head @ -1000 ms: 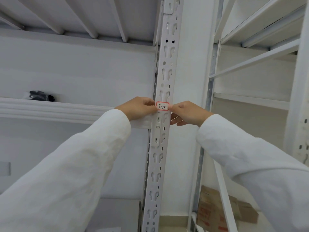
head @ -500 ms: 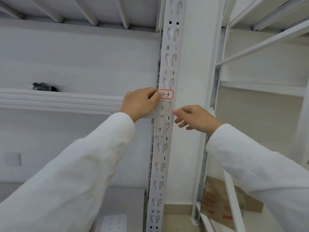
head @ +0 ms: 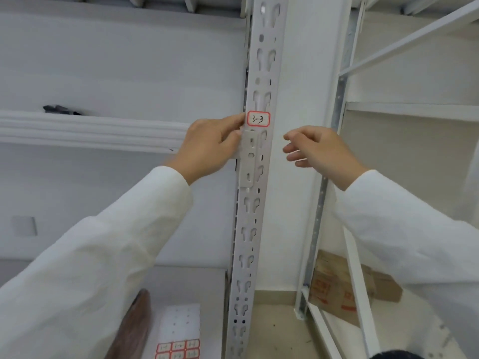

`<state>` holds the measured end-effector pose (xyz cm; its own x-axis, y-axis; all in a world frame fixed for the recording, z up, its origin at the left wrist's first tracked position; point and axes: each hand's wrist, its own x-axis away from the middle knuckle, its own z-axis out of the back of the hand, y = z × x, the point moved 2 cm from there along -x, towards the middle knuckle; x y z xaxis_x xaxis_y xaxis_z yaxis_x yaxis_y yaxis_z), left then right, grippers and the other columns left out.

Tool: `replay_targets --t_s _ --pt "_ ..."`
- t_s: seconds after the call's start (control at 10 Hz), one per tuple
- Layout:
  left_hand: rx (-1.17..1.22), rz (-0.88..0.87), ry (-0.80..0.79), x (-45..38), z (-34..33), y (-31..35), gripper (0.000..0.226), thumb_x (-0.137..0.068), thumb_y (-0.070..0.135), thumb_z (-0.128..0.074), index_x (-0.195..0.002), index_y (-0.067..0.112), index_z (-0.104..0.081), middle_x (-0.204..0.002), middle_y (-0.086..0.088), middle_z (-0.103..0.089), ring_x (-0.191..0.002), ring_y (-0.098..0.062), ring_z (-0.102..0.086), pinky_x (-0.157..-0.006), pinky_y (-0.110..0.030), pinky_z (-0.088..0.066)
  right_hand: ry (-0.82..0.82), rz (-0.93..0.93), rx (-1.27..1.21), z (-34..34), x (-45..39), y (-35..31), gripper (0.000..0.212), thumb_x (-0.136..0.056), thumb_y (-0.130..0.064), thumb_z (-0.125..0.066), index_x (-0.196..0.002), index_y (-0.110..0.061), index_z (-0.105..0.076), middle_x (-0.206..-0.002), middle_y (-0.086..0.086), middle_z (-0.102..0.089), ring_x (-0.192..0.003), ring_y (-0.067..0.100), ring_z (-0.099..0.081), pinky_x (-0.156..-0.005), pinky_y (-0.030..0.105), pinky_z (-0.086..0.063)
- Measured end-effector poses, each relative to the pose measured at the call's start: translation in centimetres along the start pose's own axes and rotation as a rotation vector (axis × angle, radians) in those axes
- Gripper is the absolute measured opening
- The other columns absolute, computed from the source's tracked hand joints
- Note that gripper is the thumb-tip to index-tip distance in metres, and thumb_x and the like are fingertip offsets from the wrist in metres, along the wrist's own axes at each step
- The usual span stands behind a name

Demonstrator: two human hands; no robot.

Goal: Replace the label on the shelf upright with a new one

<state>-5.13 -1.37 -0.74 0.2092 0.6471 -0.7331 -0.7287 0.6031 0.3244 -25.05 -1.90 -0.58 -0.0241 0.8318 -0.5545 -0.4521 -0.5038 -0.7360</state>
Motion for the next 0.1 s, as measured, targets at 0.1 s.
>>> replay_targets --t_s 0.1 --pt "0.307 -0.015 0.136 4.23 0.09 -1.13 0.051 -0.089 0.037 -0.04 -0.138 0.023 -0.043 -0.138 0.008 -0.052 -0.131 -0.004 -0.043 -0.112 -0.023 -0.029 0.132 0.096 -0.154 1.27 2.87 0.66 0.019 -0.093 -0.019 -0.048 -0.085 -0.026 -0.064 -0.082 -0.002 -0.068 -0.068 0.007 -0.064 -0.066 0.022 -0.052"
